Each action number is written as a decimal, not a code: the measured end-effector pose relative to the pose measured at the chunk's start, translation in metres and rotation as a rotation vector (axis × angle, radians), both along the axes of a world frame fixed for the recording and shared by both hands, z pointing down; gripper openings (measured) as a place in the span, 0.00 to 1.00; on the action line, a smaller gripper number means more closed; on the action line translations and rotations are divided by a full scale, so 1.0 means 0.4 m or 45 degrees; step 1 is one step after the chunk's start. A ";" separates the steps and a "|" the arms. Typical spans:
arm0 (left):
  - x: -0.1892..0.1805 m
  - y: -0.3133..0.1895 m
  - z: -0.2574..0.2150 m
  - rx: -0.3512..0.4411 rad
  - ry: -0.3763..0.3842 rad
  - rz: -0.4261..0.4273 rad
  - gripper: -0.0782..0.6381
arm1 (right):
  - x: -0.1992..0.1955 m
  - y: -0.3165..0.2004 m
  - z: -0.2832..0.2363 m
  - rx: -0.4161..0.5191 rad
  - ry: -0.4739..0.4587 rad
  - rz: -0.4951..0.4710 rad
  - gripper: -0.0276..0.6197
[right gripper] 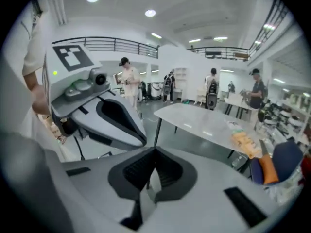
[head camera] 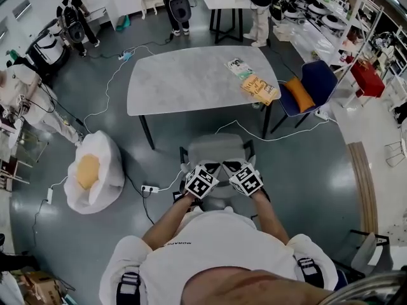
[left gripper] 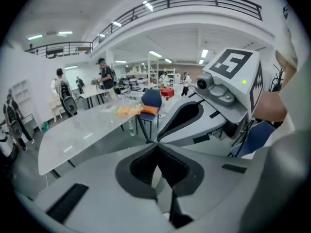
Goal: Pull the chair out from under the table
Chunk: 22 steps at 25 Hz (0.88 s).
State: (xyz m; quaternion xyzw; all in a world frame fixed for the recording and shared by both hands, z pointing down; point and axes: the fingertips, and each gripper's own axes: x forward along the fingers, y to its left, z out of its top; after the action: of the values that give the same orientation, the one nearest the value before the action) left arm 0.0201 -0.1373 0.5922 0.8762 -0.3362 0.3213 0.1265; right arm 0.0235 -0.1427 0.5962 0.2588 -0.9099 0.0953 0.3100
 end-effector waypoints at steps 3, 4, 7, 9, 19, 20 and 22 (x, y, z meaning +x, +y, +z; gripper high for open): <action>-0.006 -0.037 -0.076 0.089 0.072 -0.081 0.11 | 0.003 -0.037 -0.071 0.050 -0.099 0.132 0.06; -0.010 -0.049 -0.099 0.118 0.102 -0.114 0.11 | 0.003 -0.047 -0.094 0.067 -0.130 0.169 0.06; -0.025 -0.082 -0.172 0.193 0.203 -0.225 0.11 | -0.004 -0.077 -0.160 0.100 -0.239 0.272 0.06; -0.032 -0.094 -0.224 0.223 0.258 -0.286 0.11 | -0.010 -0.094 -0.205 0.130 -0.307 0.328 0.06; -0.083 -0.126 -0.451 0.488 0.392 -0.481 0.11 | -0.005 -0.122 -0.432 0.332 -0.541 0.502 0.06; -0.089 -0.127 -0.474 0.520 0.411 -0.497 0.11 | -0.001 -0.124 -0.457 0.367 -0.556 0.519 0.06; -0.098 -0.123 -0.512 0.571 0.457 -0.530 0.11 | 0.007 -0.120 -0.496 0.431 -0.581 0.543 0.06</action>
State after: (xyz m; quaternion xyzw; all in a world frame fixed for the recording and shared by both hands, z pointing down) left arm -0.0191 -0.1864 0.3875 0.8374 -0.5421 0.0477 0.0510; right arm 0.0263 -0.1908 0.3980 0.4627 -0.8841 0.0609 0.0245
